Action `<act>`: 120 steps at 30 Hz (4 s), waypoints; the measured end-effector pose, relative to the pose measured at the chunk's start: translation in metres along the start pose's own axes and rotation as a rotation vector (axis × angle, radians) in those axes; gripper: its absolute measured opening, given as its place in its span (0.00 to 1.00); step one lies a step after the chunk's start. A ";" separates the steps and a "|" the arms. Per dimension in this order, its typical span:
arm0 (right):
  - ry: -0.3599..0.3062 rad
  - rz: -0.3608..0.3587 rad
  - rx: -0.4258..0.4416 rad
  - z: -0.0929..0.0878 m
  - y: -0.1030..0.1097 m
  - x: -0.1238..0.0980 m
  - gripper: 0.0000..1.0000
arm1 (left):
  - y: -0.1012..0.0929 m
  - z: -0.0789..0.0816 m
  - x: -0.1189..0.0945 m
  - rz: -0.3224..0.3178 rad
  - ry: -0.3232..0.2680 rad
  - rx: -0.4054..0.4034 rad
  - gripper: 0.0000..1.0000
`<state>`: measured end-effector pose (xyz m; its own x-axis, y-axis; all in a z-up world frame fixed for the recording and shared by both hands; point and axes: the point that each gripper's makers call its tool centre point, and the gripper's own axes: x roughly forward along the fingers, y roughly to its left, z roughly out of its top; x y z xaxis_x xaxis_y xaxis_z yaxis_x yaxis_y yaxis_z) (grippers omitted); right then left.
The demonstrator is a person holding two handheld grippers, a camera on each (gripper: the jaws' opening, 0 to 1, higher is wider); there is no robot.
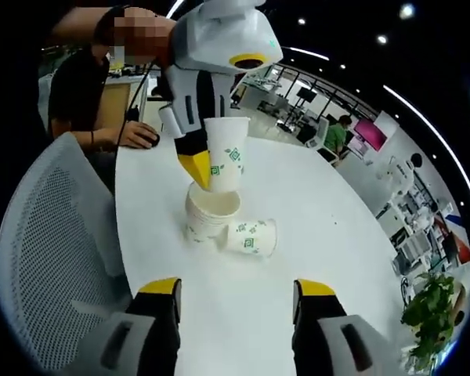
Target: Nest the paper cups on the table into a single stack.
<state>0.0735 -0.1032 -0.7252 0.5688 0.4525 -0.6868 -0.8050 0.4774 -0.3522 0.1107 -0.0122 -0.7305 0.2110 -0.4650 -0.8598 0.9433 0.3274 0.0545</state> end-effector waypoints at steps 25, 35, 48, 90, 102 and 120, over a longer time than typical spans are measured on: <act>-0.010 -0.003 0.077 -0.002 -0.015 0.009 0.57 | -0.002 0.002 0.002 -0.024 0.005 -0.016 0.04; -0.006 0.007 0.087 -0.005 -0.012 0.012 0.56 | 0.003 0.001 0.002 -0.022 -0.008 -0.018 0.09; -0.013 0.023 0.111 -0.003 -0.013 0.018 0.56 | 0.010 0.001 -0.012 -0.004 -0.116 -0.108 0.24; 0.031 0.272 0.245 0.003 -0.066 0.121 0.58 | -0.001 -0.094 -0.064 0.168 -0.268 -0.520 0.37; 0.060 0.397 0.118 0.001 -0.045 0.149 0.54 | -0.014 -0.109 -0.071 0.187 -0.235 -0.562 0.36; 0.034 0.385 0.114 -0.001 -0.055 0.156 0.35 | -0.007 -0.107 -0.063 0.187 -0.212 -0.567 0.35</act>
<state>0.2062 -0.0598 -0.8134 0.2218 0.5901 -0.7762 -0.9334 0.3589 0.0062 0.0631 0.1031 -0.7313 0.4601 -0.4919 -0.7392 0.6155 0.7767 -0.1338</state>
